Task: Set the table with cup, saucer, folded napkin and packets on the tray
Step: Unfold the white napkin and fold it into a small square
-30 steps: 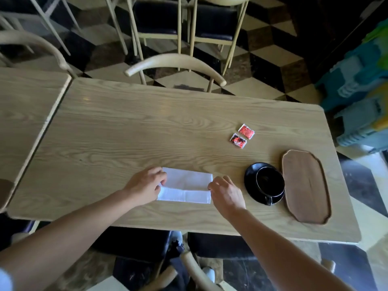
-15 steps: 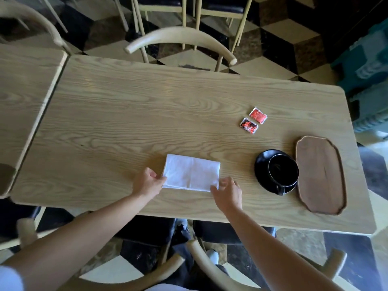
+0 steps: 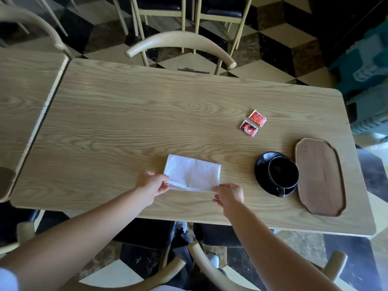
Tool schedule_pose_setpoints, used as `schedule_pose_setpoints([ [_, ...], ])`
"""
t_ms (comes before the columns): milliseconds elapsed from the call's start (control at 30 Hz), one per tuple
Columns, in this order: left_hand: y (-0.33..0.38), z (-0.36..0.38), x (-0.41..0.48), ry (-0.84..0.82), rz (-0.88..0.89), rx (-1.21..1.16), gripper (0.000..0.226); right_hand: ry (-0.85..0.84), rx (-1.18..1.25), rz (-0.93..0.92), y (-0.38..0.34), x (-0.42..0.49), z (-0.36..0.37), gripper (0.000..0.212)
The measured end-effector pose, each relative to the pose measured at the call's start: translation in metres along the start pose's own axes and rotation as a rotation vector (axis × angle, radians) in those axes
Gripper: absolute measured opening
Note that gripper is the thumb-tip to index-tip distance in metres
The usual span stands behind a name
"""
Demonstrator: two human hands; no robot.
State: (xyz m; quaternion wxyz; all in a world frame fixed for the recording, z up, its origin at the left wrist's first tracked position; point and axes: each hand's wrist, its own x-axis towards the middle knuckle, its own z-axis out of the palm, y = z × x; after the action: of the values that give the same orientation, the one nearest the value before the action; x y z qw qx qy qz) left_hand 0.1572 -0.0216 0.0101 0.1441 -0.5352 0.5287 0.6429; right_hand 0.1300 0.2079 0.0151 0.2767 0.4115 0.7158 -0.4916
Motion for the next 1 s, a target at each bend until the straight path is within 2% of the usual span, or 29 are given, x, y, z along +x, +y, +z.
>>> schedule_pose_setpoints([
  [133, 0.003, -0.003, 0.005, -0.024, 0.142, 0.128, 0.025, 0.039, -0.146, -0.078, 0.0, -0.001, -0.001, 0.016],
  [200, 0.0, -0.006, 0.008, 0.007, 0.104, 0.272, 0.031, 0.078, -0.301, -0.123, 0.002, -0.003, 0.0, 0.01],
  [267, -0.001, -0.009, 0.008, 0.065, 0.176, 0.453, 0.036, 0.095, -0.418, -0.196, 0.004, -0.003, 0.001, 0.014],
  [367, 0.004, -0.008, 0.007, 0.118, 0.527, 0.825, 0.032, 0.07, -0.545, -0.376, 0.004, -0.004, 0.004, 0.033],
  [500, 0.013, 0.005, 0.013, 0.026, 1.064, 1.185, 0.034, 0.062, -0.753, -0.697, -0.012, -0.001, 0.013, 0.048],
  [600, 0.017, 0.025, 0.022, -0.006, 1.308, 1.393, 0.046, 0.013, -0.849, -0.893, -0.024, 0.008, 0.03, 0.054],
  [733, 0.003, 0.041, 0.044, -0.148, 1.282, 1.566, 0.057, -0.083, -1.006, -1.015, -0.02, 0.024, 0.062, 0.058],
  [800, -0.007, 0.042, 0.057, -0.163, 1.279, 1.631, 0.06, -0.088, -1.06, -1.061, -0.011, 0.032, 0.075, 0.06],
  [933, -0.018, 0.036, 0.076, -0.1, 1.304, 1.668, 0.066, 0.031, -1.103, -1.061, 0.009, 0.046, 0.082, 0.061],
  [1000, -0.02, 0.031, 0.082, -0.083, 1.309, 1.65, 0.071, 0.11, -1.094, -1.037, 0.018, 0.051, 0.078, 0.069],
])
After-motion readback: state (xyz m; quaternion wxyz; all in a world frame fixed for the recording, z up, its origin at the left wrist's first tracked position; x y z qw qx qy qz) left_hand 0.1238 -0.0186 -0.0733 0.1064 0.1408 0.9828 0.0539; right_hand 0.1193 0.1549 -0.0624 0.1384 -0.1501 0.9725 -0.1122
